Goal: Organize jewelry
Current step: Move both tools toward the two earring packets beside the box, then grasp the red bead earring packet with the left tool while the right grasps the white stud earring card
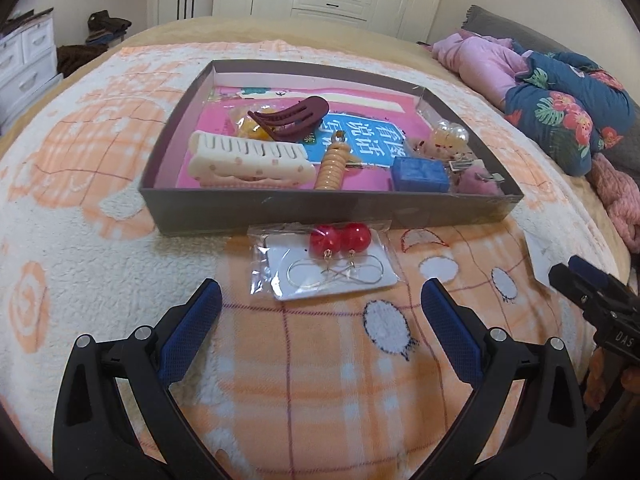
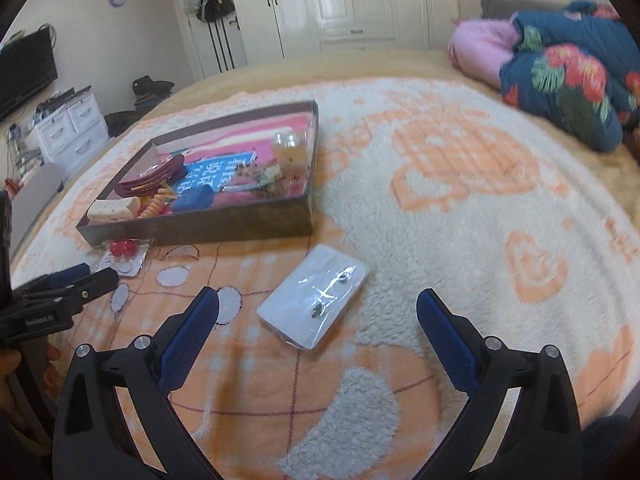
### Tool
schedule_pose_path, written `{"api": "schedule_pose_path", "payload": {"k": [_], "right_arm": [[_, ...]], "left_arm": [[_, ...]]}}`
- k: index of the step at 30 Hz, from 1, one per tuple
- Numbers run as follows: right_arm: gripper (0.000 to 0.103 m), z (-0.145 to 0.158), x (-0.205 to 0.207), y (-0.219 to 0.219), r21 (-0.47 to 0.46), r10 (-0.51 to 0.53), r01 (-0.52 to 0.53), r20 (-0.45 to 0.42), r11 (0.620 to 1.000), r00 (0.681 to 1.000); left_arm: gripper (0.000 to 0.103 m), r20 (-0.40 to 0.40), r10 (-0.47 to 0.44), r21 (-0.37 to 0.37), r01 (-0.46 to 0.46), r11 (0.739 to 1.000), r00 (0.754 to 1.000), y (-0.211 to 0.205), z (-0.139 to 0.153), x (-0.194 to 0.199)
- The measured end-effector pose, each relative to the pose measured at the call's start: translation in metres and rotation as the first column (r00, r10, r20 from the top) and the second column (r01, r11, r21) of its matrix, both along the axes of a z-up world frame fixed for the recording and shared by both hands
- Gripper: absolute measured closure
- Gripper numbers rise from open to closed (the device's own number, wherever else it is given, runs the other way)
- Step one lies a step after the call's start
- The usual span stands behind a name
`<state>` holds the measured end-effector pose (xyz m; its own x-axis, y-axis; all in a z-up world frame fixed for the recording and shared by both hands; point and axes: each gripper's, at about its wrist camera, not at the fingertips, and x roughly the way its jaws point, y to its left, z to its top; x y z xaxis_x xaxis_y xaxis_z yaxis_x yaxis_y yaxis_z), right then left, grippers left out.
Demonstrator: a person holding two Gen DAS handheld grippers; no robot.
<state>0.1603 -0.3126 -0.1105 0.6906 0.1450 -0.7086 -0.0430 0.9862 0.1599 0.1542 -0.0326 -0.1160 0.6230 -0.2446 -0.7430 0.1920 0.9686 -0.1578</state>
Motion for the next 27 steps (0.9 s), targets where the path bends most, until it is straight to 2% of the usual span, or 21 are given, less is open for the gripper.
{"api": "schedule_pose_path", "payload": {"k": [1, 3, 6, 8, 12, 13, 17, 18, 21, 27], "right_arm": [[0.007, -0.003, 0.003, 0.0, 0.01, -0.005, 0.005, -0.016, 1.0, 1.0], [0.016, -0.009, 0.008, 0.0, 0.027, -0.01, 0.011, -0.041, 1.0, 0.999], [0.032, -0.013, 0.012, 0.005, -0.008, -0.021, 0.021, -0.044, 1.0, 0.999], [0.052, -0.014, 0.013, 0.008, -0.03, -0.014, 0.013, -0.04, 0.999, 0.999], [0.055, -0.014, 0.011, 0.011, -0.034, 0.014, -0.015, -0.029, 0.999, 0.999], [0.056, -0.013, 0.01, 0.011, -0.025, 0.021, -0.022, -0.028, 0.999, 0.999], [0.06, -0.008, 0.003, 0.015, 0.01, 0.054, -0.054, -0.018, 0.999, 0.998], [0.06, -0.005, 0.002, 0.017, 0.013, 0.061, -0.061, -0.011, 0.998, 0.998], [0.061, 0.004, -0.007, 0.024, 0.006, 0.096, -0.096, 0.03, 0.995, 0.995], [0.062, 0.021, -0.016, 0.037, -0.001, 0.156, -0.156, 0.089, 0.988, 0.984]], "left_arm": [[0.011, 0.003, 0.002, 0.005, -0.002, 1.0, 1.0, -0.002, -0.001, 0.002], [0.011, 0.006, 0.004, 0.008, -0.004, 1.0, 1.0, -0.005, -0.001, 0.005], [0.011, 0.015, 0.015, 0.027, -0.015, 1.0, 1.0, -0.011, -0.002, 0.009], [0.011, 0.012, 0.009, 0.056, -0.01, 0.998, 1.0, -0.016, -0.004, 0.012], [0.012, 0.012, 0.001, 0.1, -0.002, 0.995, 1.0, -0.022, -0.006, 0.018], [0.02, 0.015, 0.004, 0.111, -0.005, 0.994, 1.0, -0.023, -0.007, 0.018], [0.025, 0.008, -0.016, 0.119, 0.015, 0.993, 1.0, -0.019, -0.006, 0.015], [0.029, 0.007, -0.02, 0.112, 0.019, 0.994, 1.0, -0.018, -0.005, 0.015], [0.033, -0.003, -0.038, 0.063, 0.038, 0.997, 0.999, -0.009, -0.001, 0.009], [0.033, -0.011, -0.047, -0.019, 0.047, 0.999, 0.999, 0.008, 0.012, -0.008]]}}
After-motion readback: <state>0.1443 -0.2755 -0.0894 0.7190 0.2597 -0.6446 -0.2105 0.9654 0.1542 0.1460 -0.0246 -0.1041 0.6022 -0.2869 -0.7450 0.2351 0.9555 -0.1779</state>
